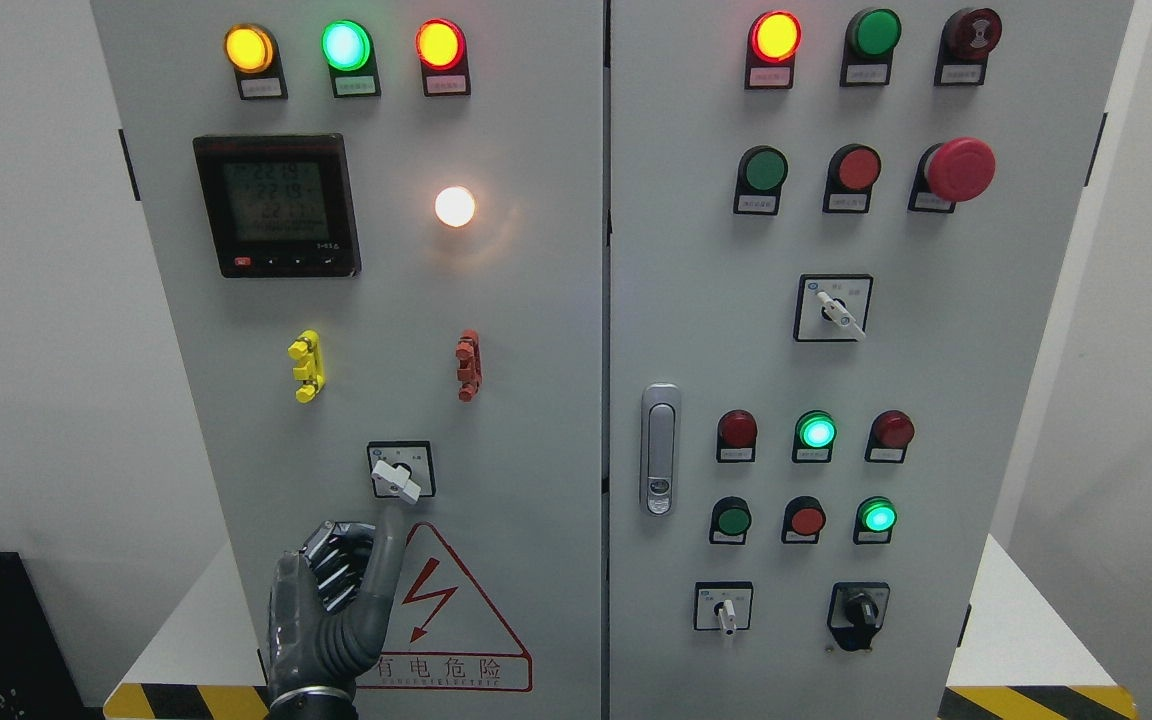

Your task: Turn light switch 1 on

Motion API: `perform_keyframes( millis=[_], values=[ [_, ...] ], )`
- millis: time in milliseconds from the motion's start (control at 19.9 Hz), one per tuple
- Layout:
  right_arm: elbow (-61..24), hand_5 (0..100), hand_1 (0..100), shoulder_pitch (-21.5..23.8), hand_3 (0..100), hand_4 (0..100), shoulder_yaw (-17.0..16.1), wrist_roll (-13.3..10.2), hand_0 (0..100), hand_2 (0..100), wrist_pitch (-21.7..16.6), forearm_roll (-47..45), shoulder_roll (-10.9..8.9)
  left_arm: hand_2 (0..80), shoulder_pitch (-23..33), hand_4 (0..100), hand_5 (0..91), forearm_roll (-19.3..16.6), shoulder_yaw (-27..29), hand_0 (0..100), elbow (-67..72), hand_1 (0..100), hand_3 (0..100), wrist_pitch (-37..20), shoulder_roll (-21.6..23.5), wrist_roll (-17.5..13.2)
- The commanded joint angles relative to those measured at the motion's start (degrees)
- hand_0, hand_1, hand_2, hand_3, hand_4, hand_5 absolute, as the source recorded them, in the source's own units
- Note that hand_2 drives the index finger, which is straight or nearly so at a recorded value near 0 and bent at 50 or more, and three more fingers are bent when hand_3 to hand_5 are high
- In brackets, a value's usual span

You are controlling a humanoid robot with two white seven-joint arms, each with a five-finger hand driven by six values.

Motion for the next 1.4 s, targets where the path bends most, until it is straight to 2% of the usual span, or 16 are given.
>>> perform_keyframes(
  millis=[0, 150, 201, 351, 451, 551, 652, 752, 852, 952, 1053, 1103, 1153, 1203, 1303, 1353],
  values=[
    [0.0, 0, 0, 0.0, 0, 0, 0.0, 0.0, 30, 0, 0.0, 0.0, 0.0, 58.3, 11.9, 93, 82.9, -1.1, -0.4, 19, -0.6, 39, 88, -9.8, 2.0, -0.2],
    [0.0, 0, 0, 0.0, 0, 0, 0.0, 0.0, 30, 0, 0.0, 0.0, 0.0, 56.8, 20.1, 93, 79.6, -0.8, 0.4, 17, 1.6, 37, 89, -18.3, 3.7, -0.8],
    [0.0, 0, 0, 0.0, 0, 0, 0.0, 0.0, 30, 0, 0.0, 0.0, 0.0, 56.0, 22.3, 93, 78.5, -0.4, 1.5, 17, 4.0, 36, 89, -21.4, 4.3, -1.7],
    [0.0, 0, 0, 0.0, 0, 0, 0.0, 0.0, 30, 0, 0.0, 0.0, 0.0, 52.1, 26.3, 91, 67.0, 3.0, 6.1, 16, 17.0, 32, 89, -34.0, 5.8, -7.6],
    [0.0, 0, 0, 0.0, 0, 0, 0.0, 0.0, 30, 0, 0.0, 0.0, 0.0, 49.4, 27.5, 89, 62.2, 5.2, 8.1, 16, 27.3, 30, 88, -41.5, 6.5, -9.0],
    [0.0, 0, 0, 0.0, 0, 0, 0.0, 0.0, 31, 0, 0.0, 0.0, 0.0, 47.4, 30.4, 88, 59.1, 7.3, 8.9, 15, 36.2, 28, 87, -46.5, 8.1, -10.2],
    [0.0, 0, 0, 0.0, 0, 0, 0.0, 0.0, 31, 0, 0.0, 0.0, 0.0, 42.9, 32.0, 81, 49.8, 10.3, 8.9, 15, 45.2, 27, 80, -50.0, 10.0, -10.4],
    [0.0, 0, 0, -0.1, 0, 0, -0.1, 0.0, 31, 0, 0.0, 0.0, 0.0, 37.2, 32.4, 73, 41.3, 11.8, 8.6, 15, 54.5, 25, 72, -53.4, 10.7, -11.3],
    [0.0, 0, 0, 0.0, 0, 0, 0.0, 0.0, 30, 0, 0.0, 0.0, 0.0, 31.7, 32.4, 65, 32.3, 12.4, 8.8, 15, 64.3, 23, 63, -56.5, 10.4, -13.3],
    [0.0, 0, 0, 0.0, 0, 0, 0.0, 0.0, 30, 0, 0.0, 0.0, 0.0, 30.6, 32.1, 59, 25.0, 12.5, 8.6, 15, 72.3, 22, 58, -57.1, 10.4, -16.0],
    [0.0, 0, 0, 0.0, 0, 0, 0.0, 0.0, 30, 0, 0.0, 0.0, 0.0, 25.9, 32.2, 50, 12.9, 12.4, 8.6, 15, 78.4, 21, 48, -57.2, 10.5, -20.3],
    [0.0, 0, 0, -0.1, 0, 0, 0.0, 0.0, 30, 0, 0.0, 0.0, 0.0, 21.4, 32.2, 43, 2.4, 12.0, 8.5, 15, 81.4, 20, 42, -57.2, 10.4, -23.3],
    [0.0, 0, 0, 0.0, 0, 0, 0.0, 0.0, 30, 0, 0.0, 0.0, 0.0, 17.3, 32.0, 39, 0.0, 11.8, 8.6, 14, 84.7, 20, 36, -57.1, 10.3, -25.9],
    [0.0, 0, 0, 0.0, 0, 0, 0.0, 0.0, 30, 0, 0.0, 0.0, 0.0, 16.2, 31.5, 38, 0.0, 11.8, 8.6, 14, 88.0, 19, 34, -57.0, 10.3, -27.7],
    [0.0, 0, 0, 0.0, 0, 0, 0.0, 0.0, 31, 0, 0.0, 0.0, 0.0, 6.9, 28.8, 26, 0.0, 11.6, 8.4, 13, 95.0, 20, 23, -56.3, 10.5, -29.2],
    [0.0, 0, 0, 0.0, 0, 0, 0.0, 0.0, 31, 0, 0.0, 0.0, 0.0, 6.0, 27.2, 25, 0.0, 11.4, 8.0, 13, 99.7, 19, 22, -55.8, 10.5, -29.2]
  ],
)
